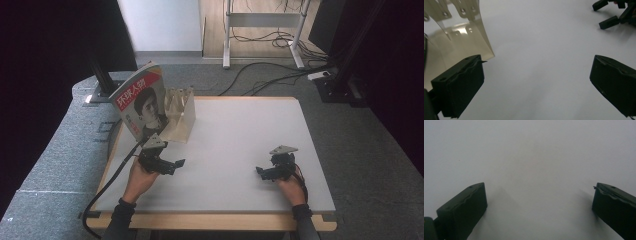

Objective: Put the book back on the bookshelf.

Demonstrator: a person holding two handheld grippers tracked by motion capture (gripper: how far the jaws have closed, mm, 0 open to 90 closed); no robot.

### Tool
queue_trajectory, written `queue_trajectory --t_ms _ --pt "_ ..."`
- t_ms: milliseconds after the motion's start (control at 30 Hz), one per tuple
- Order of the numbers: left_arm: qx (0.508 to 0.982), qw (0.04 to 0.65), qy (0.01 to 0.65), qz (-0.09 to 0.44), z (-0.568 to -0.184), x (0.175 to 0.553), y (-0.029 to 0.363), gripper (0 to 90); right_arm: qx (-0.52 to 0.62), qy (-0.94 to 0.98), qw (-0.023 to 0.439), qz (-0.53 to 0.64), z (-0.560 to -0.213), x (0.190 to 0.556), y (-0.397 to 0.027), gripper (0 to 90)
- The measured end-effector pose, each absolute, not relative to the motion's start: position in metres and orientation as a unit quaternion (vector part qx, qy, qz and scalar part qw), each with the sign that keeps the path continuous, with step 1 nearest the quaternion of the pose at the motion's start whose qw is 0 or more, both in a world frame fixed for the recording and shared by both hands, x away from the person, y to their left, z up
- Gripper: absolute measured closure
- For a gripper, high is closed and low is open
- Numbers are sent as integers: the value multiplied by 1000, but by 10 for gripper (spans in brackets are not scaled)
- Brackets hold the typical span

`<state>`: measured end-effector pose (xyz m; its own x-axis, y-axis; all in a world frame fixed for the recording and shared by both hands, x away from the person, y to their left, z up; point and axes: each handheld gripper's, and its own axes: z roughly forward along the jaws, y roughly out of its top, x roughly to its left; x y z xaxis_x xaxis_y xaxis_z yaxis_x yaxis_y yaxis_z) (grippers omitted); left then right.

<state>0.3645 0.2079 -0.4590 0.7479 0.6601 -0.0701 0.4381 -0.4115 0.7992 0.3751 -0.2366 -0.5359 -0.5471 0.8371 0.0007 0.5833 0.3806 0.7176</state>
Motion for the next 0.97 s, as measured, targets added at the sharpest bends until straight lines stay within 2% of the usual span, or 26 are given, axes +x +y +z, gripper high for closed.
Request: queue_trajectory --t_ms 267,600,700,967 --pt "835 415 342 115 -490 368 207 0 438 810 185 343 -536 375 -237 0" --pt "861 354 349 110 -526 373 197 0 439 810 185 343 -536 375 -237 0" --pt "870 332 345 120 -528 372 192 0 439 810 185 343 -536 375 -237 0" --pt "871 331 344 122 -528 371 192 0 438 810 186 343 -537 374 -236 0"
